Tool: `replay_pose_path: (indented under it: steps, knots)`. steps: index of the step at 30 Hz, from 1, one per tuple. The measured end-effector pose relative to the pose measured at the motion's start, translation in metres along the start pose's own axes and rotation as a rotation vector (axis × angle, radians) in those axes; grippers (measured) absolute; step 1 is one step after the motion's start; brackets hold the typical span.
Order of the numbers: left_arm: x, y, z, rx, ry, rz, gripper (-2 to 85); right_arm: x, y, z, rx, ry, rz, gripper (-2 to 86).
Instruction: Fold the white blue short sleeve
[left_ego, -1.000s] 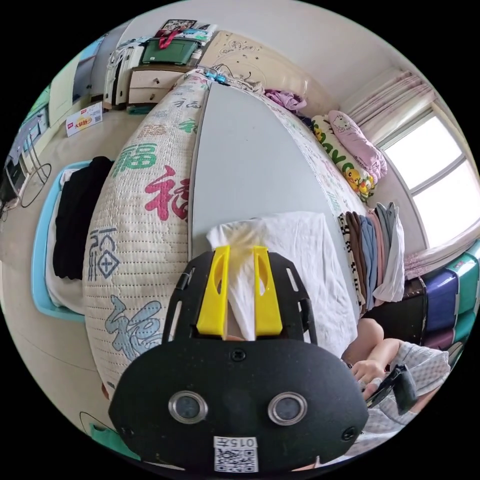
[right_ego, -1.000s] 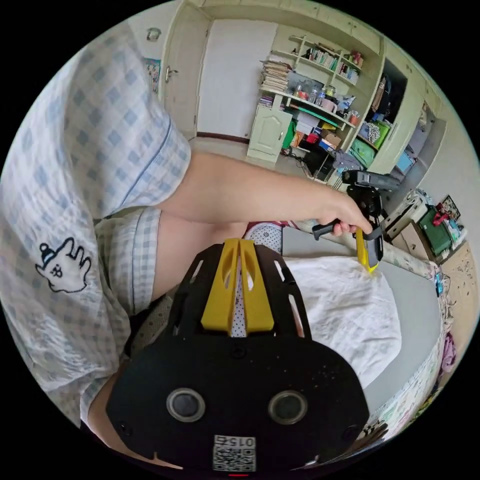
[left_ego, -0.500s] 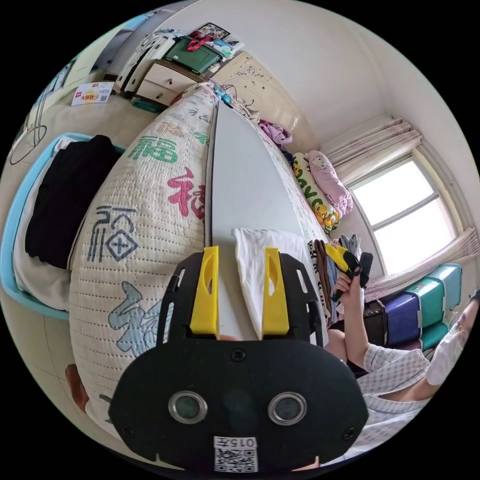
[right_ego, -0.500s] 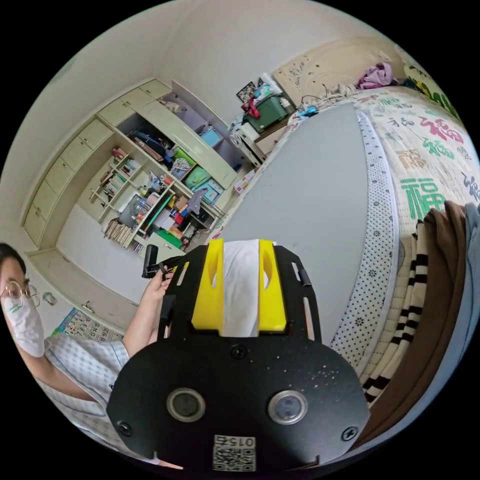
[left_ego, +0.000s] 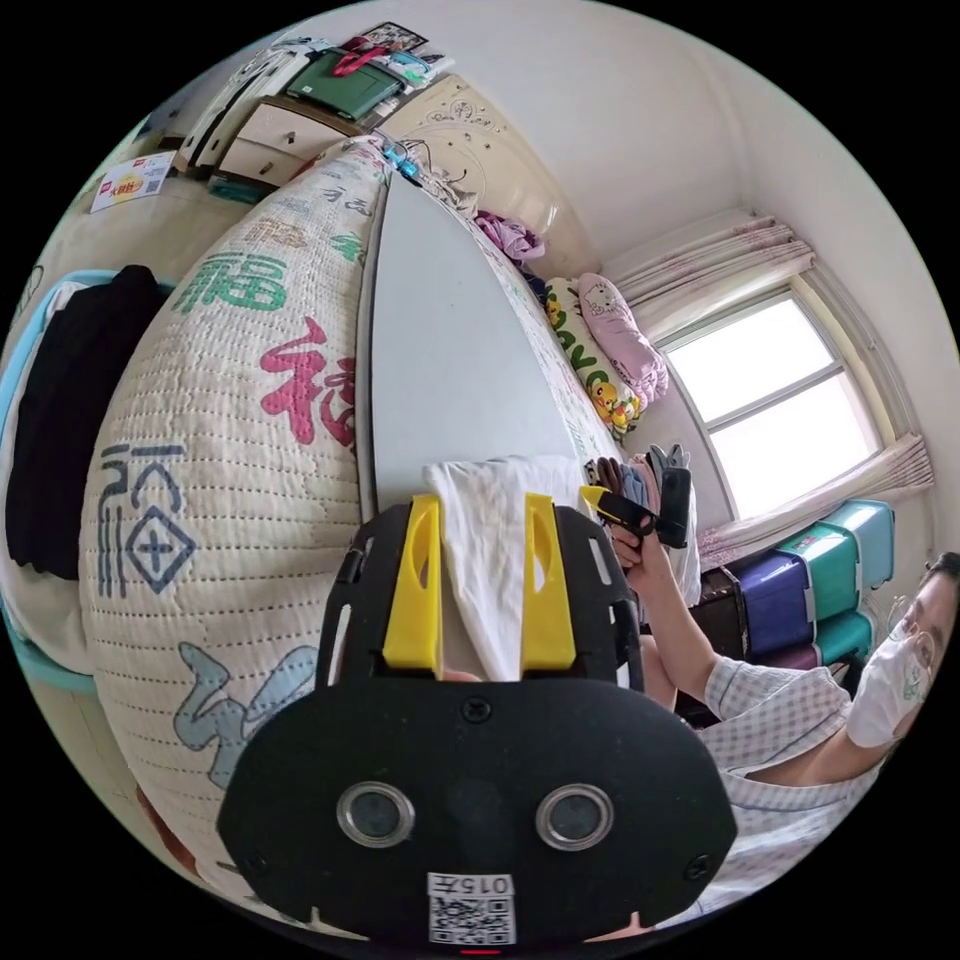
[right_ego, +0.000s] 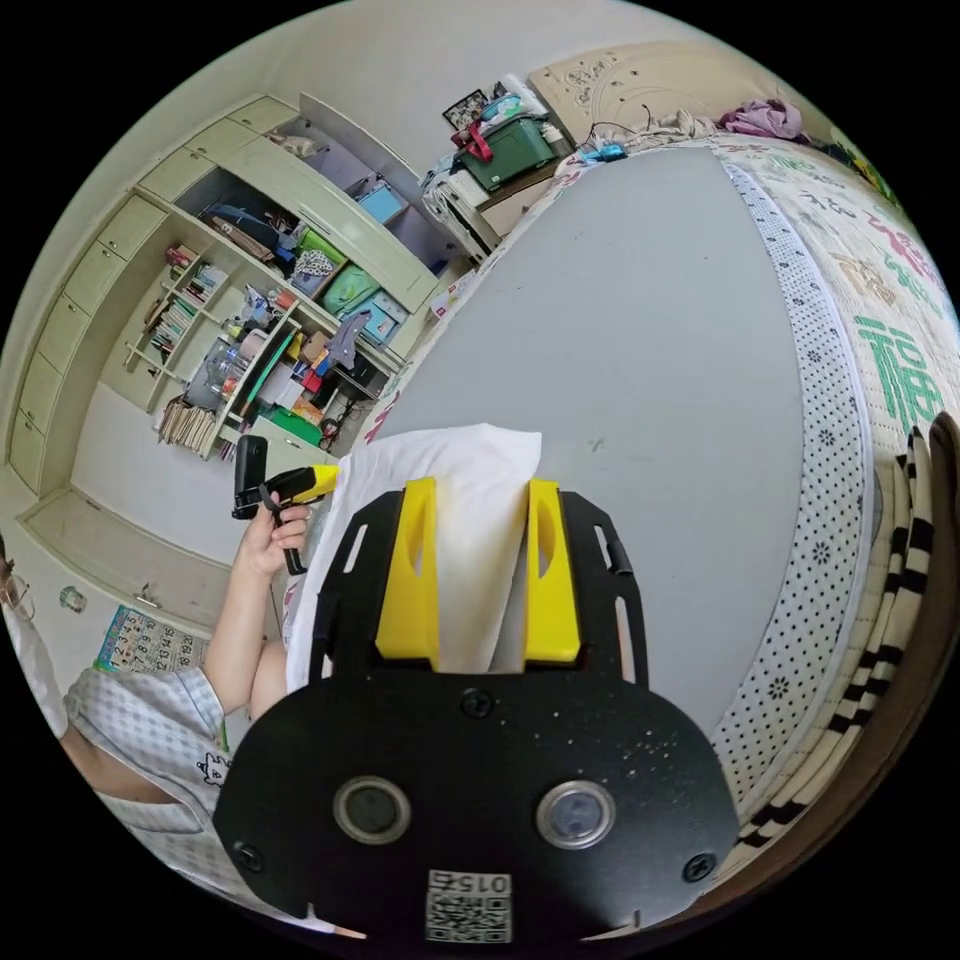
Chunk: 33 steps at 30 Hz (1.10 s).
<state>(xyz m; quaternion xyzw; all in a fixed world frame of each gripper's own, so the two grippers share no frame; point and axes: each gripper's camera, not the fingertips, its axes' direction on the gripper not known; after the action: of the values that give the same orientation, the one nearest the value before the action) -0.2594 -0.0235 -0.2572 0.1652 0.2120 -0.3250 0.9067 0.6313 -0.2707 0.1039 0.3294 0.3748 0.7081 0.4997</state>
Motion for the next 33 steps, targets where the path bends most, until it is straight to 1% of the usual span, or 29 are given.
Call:
replay_pose_path:
  steps: [4,6,7,9,11,15,16,18,21,24,27,29,33]
  knots:
    - [-0.005,0.001,0.017,-0.037,0.014,-0.009,7.7,-0.03,0.004,0.006,0.016,-0.063,0.052,9.0]
    - [-0.007,0.004,0.023,-0.057,0.031,-0.015,5.6,-0.059,0.012,0.007,0.03,-0.078,0.031,6.7]
    - [-0.005,0.008,0.023,-0.033,0.043,-0.002,3.6,-0.069,0.014,0.007,0.034,-0.072,0.018,6.2]
    - [0.005,0.017,0.017,0.019,0.05,0.025,2.3,-0.101,0.022,0.003,0.058,-0.058,-0.028,5.4]
    - [0.025,0.028,0.007,0.079,0.05,0.09,1.5,-0.145,0.038,-0.013,0.129,-0.111,-0.076,4.8]
    - [0.094,0.074,-0.033,0.201,0.064,0.293,0.7,-0.219,0.081,-0.054,0.271,-0.214,-0.158,4.5]
    - [0.118,0.092,-0.046,0.231,0.064,0.353,0.5,-0.249,0.101,-0.071,0.31,-0.229,-0.212,4.5]
    - [0.156,0.114,-0.065,0.279,0.094,0.427,0.4,-0.315,0.142,-0.109,0.386,-0.219,-0.319,4.4]
    - [0.228,0.15,-0.087,0.339,0.131,0.537,0.3,-0.378,0.186,-0.15,0.483,-0.212,-0.396,4.4]
    - [0.301,0.186,-0.098,0.356,0.152,0.66,0.3,-0.461,0.264,-0.208,0.59,-0.17,-0.489,4.3]
    - [0.363,0.22,-0.088,0.346,0.212,0.777,0.3,-0.511,0.321,-0.244,0.65,-0.08,-0.537,4.2]
    - [0.395,0.239,-0.072,0.334,0.252,0.829,0.3,-0.55,0.374,-0.275,0.707,-0.009,-0.556,4.2]
    - [0.459,0.269,-0.014,0.265,0.346,0.905,0.4,-0.595,0.448,-0.318,0.789,0.075,-0.523,4.1]
